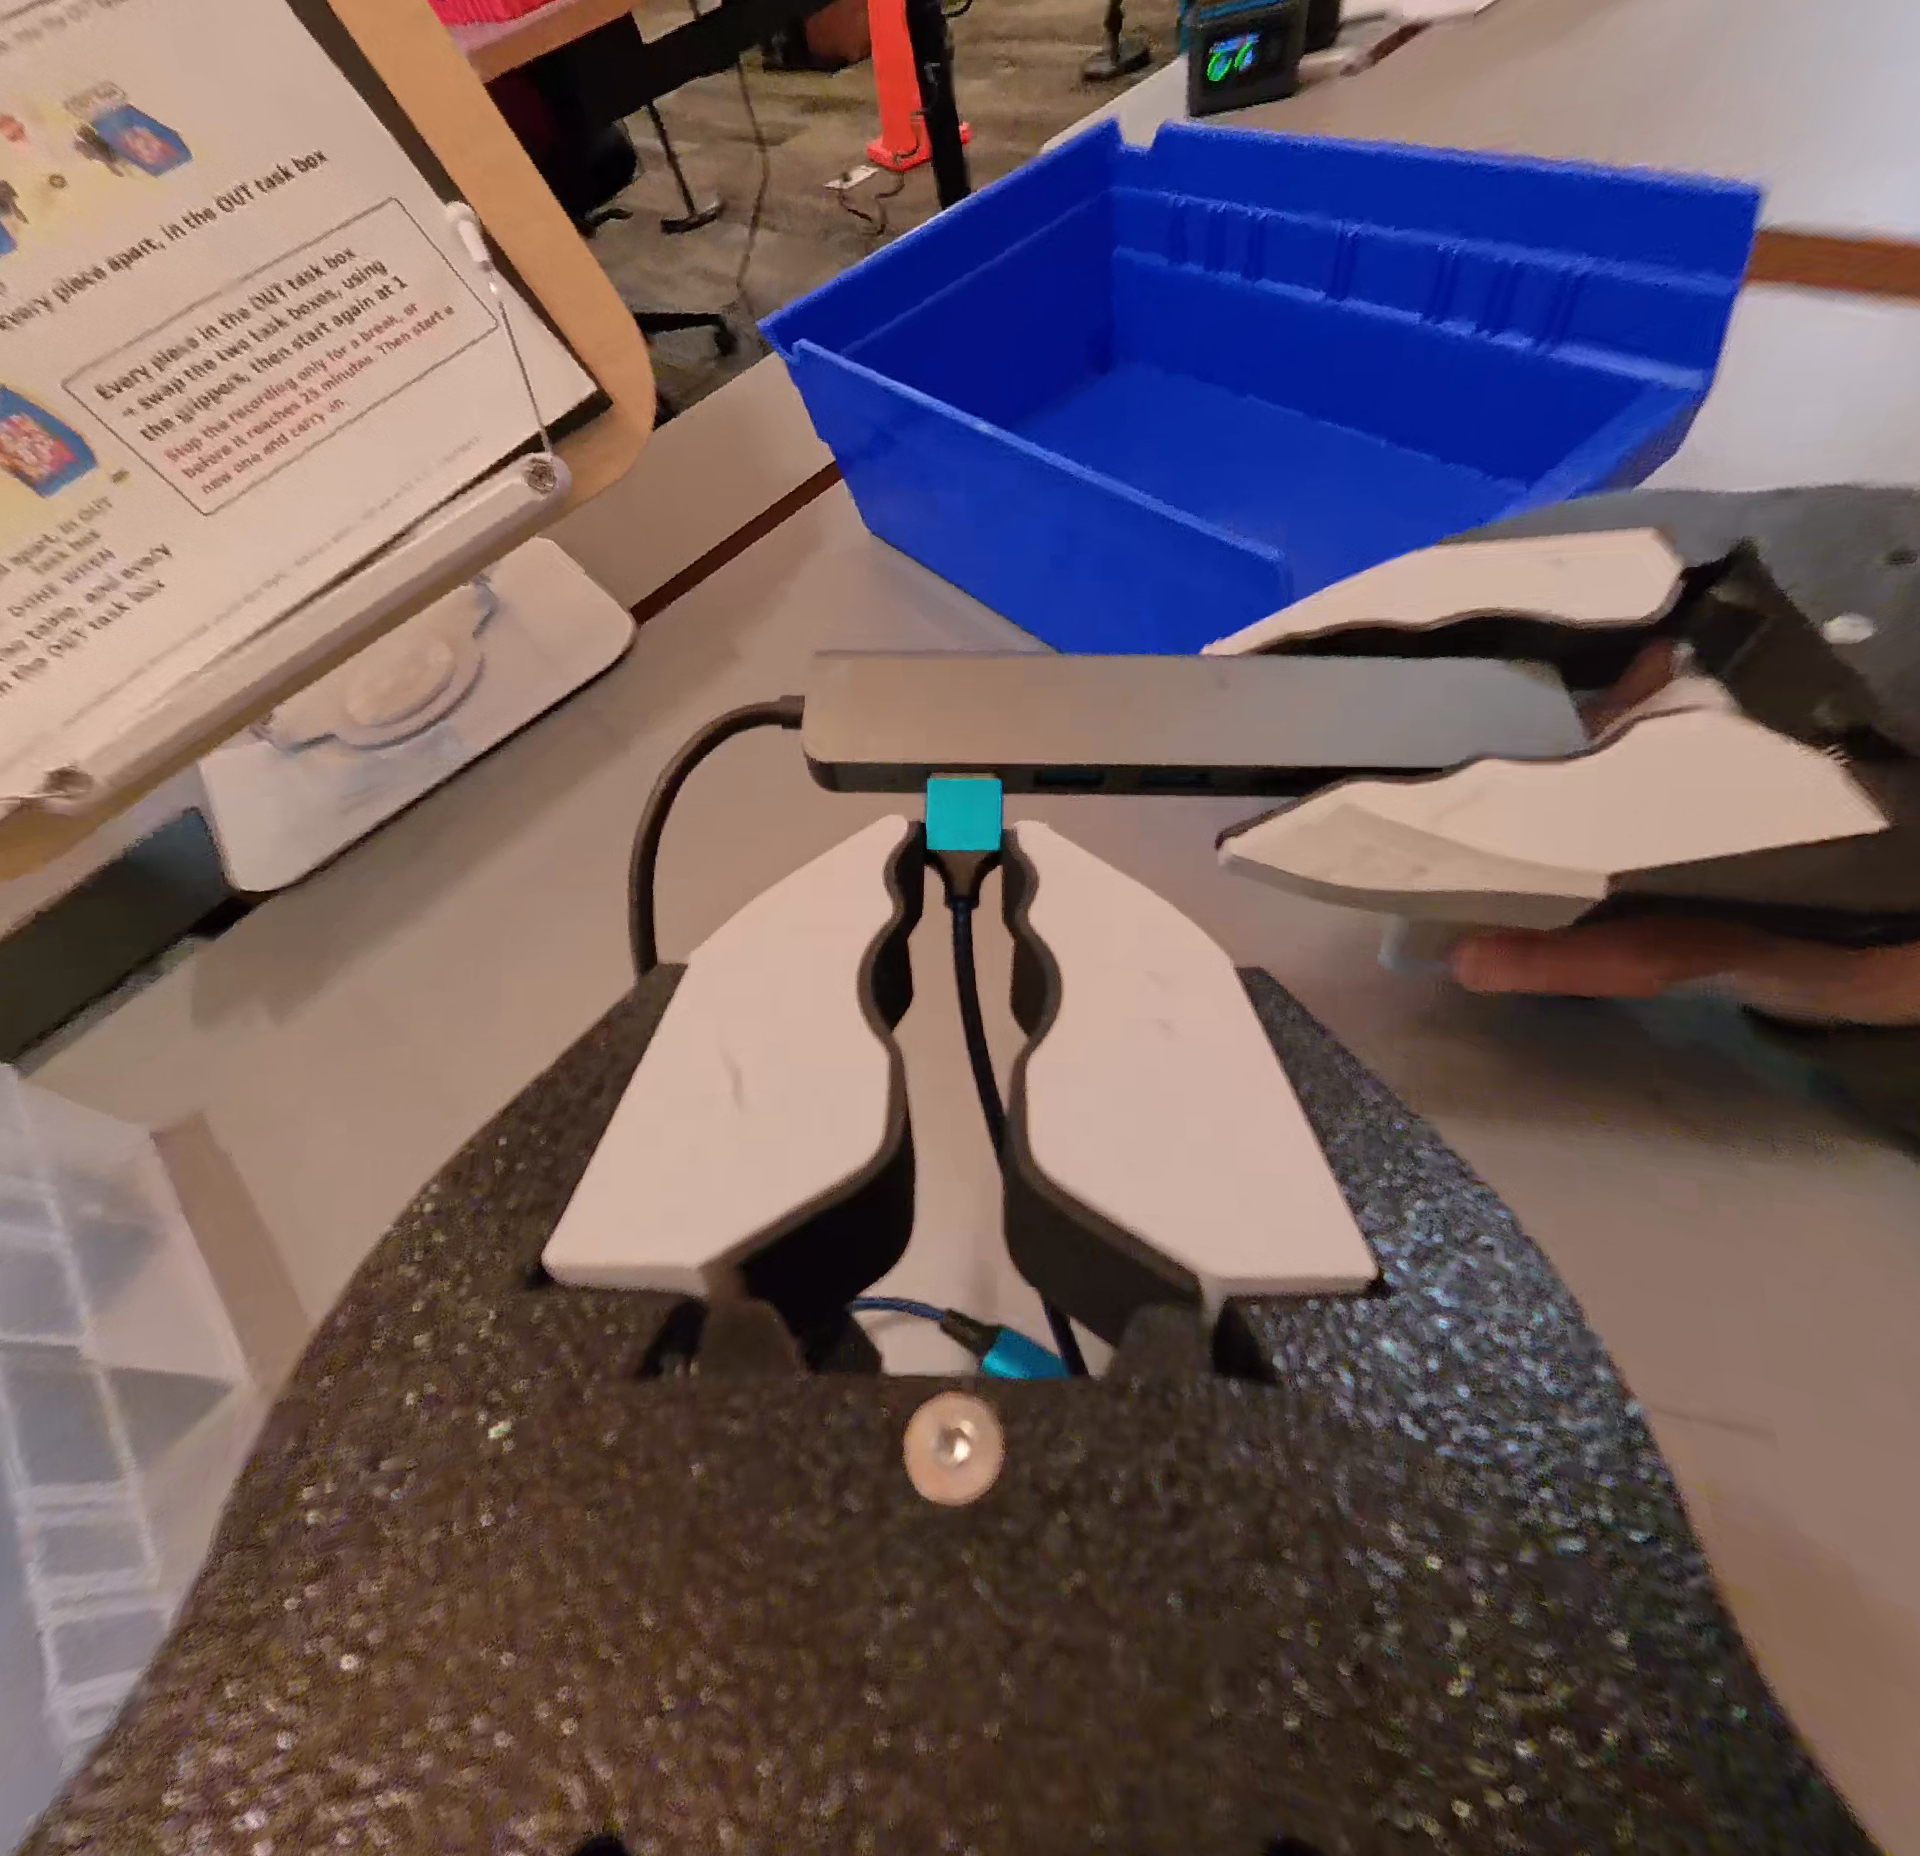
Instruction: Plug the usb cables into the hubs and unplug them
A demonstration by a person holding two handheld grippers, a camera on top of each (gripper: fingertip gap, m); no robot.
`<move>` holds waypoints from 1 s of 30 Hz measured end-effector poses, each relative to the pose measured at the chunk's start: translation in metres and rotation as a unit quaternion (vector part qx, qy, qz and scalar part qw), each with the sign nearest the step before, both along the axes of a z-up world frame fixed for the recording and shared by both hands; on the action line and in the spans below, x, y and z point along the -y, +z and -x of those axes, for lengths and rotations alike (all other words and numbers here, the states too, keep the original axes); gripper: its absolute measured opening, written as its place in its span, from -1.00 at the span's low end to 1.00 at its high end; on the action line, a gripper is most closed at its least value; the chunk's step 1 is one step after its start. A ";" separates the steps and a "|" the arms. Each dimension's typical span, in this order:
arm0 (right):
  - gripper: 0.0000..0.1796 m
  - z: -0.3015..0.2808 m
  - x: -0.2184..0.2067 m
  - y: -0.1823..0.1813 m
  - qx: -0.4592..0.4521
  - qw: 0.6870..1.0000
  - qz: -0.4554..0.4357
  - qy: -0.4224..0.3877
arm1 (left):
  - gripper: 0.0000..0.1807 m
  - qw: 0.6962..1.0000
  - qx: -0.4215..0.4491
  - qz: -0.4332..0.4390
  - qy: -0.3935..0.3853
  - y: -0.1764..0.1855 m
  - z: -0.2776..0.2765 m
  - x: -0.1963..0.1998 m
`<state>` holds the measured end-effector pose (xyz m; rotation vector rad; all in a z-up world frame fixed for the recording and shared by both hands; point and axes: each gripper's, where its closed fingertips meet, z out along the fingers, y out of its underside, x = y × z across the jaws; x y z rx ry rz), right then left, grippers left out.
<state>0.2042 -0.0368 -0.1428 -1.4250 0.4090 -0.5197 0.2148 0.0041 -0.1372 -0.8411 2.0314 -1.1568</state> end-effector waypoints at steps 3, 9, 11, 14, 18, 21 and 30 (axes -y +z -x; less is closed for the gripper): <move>-0.59 -0.001 0.002 0.002 -0.001 1.000 -0.014 -0.003 | -0.86 1.000 0.026 -0.008 0.011 0.001 -0.002 0.002; -0.59 -0.001 0.003 0.004 -0.005 1.000 -0.027 0.000 | -0.86 0.998 0.058 -0.002 0.000 0.009 -0.004 0.005; -0.59 -0.002 0.003 0.004 -0.007 1.000 -0.028 0.001 | -0.86 0.998 0.058 0.009 0.005 0.008 -0.004 0.004; -0.60 -0.001 0.005 0.012 0.001 0.999 -0.032 0.003 | -0.85 0.998 0.054 0.010 0.000 0.009 0.000 0.005; -0.61 -0.001 0.026 0.046 0.037 0.997 -0.052 -0.032 | -0.65 0.994 0.076 0.077 -0.016 0.048 0.027 0.001; -0.60 -0.009 0.071 0.077 0.061 0.989 -0.091 -0.103 | -0.61 0.991 0.098 0.087 -0.022 0.072 0.048 -0.019; -0.60 -0.056 0.176 0.048 0.027 0.945 -0.050 -0.323 | -0.56 0.998 0.049 -0.036 0.006 0.026 0.075 -0.097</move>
